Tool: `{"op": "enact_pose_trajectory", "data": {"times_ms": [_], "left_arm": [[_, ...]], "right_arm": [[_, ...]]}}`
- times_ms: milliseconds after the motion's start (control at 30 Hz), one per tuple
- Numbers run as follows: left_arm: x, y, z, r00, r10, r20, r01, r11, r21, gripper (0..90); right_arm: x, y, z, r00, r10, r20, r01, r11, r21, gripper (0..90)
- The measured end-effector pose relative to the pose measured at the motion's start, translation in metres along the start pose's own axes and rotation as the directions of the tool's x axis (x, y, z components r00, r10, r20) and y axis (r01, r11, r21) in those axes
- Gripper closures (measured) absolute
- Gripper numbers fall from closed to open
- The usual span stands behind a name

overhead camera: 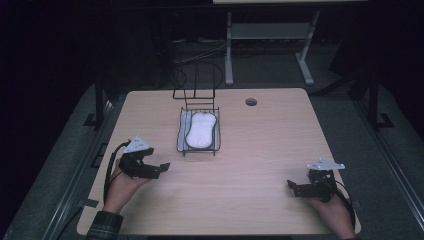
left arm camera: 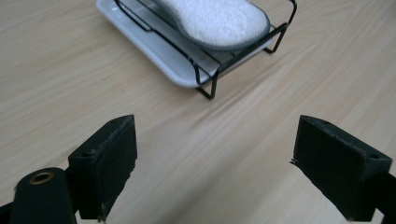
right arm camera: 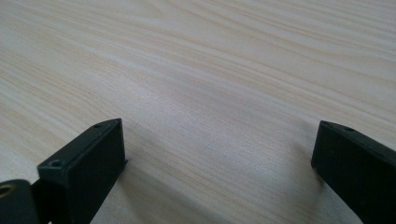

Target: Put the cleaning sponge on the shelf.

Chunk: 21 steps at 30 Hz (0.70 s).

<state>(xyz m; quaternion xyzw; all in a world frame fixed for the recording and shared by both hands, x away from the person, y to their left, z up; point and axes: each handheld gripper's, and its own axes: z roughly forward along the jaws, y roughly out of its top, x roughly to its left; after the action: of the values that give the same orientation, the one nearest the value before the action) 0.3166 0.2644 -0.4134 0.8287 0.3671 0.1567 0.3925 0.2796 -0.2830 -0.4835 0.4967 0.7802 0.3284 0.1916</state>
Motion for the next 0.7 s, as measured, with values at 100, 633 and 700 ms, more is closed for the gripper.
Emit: {"op": "enact_pose_trajectory", "data": {"times_ms": [100, 633, 700], "left_arm": [[-0.001, -0.009, -0.006, 0.9999, 0.002, -0.013, -0.002, 1.0000, 0.006, 12.9], [-0.007, -0.055, -0.009, 0.9990, -0.015, -0.043, 0.018, 0.9973, 0.071, 12.9], [-0.007, -0.058, -0.009, 0.9983, -0.009, -0.057, 0.013, 0.9963, 0.085, 12.9]], "right_arm": [[0.000, 0.000, 0.000, 1.0000, 0.000, 0.000, 0.000, 1.000, 0.000, 2.4], [0.000, 0.000, 0.000, 1.0000, 0.000, 0.000, 0.000, 1.000, 0.000, 2.4], [0.000, 0.000, 0.000, 1.0000, 0.000, 0.000, 0.000, 1.000, 0.000, 2.4]]}}
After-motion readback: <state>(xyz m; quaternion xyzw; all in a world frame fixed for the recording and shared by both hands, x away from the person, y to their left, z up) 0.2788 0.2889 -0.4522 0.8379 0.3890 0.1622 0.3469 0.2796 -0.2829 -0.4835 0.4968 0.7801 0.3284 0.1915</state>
